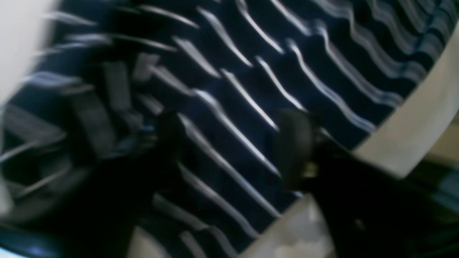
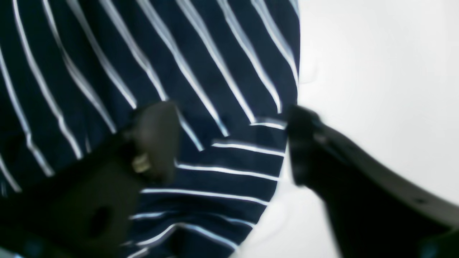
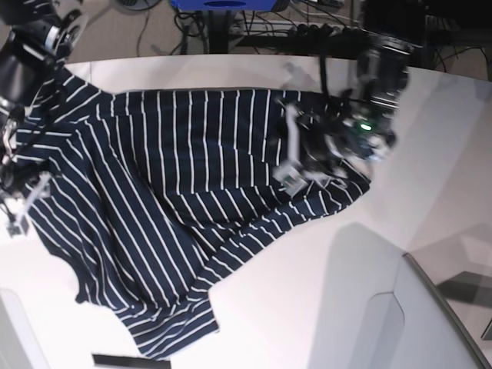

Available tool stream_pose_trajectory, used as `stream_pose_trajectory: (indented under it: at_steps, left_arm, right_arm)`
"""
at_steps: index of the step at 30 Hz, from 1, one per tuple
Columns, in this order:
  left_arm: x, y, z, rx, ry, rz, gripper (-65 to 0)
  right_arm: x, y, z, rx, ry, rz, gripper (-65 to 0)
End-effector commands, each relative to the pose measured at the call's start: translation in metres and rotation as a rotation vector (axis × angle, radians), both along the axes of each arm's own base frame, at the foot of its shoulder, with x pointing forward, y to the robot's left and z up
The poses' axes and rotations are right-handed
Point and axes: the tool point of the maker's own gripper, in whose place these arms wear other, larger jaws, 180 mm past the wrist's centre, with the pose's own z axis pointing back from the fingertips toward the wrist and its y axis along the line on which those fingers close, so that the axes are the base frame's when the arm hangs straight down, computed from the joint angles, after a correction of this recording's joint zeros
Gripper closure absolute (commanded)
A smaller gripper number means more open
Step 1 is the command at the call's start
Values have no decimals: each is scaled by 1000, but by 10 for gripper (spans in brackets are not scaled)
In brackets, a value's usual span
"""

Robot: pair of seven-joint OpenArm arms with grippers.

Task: Layout the t-shirt on the table in an organized manner, then fold the t-shirt properly
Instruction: 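Grasp the shirt's hem corner with the left gripper and pull it outward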

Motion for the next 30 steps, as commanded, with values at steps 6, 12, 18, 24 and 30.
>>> stream_pose_trajectory:
  at_steps: [6, 12, 18, 24, 30]
  left_arm:
    - [-9, -1, -6, 55, -9, -40, 0]
    - [-33, 8, -33, 74, 92, -29, 0]
    - [-62, 12, -54, 84, 178, -26, 0]
    - [-101, 42, -66, 142, 248, -39, 0]
    - [-118, 53, -46, 172, 205, -84, 0]
  right_arm:
    - [19, -13, -7, 62, -21, -11, -23]
    - [9, -19, -28, 96, 22, -53, -23]
    - [-24, -33, -53, 107, 102, -148, -23]
    - [-68, -52, -66, 121, 129, -256, -21]
    - [-92, -54, -77, 127, 163, -283, -21]
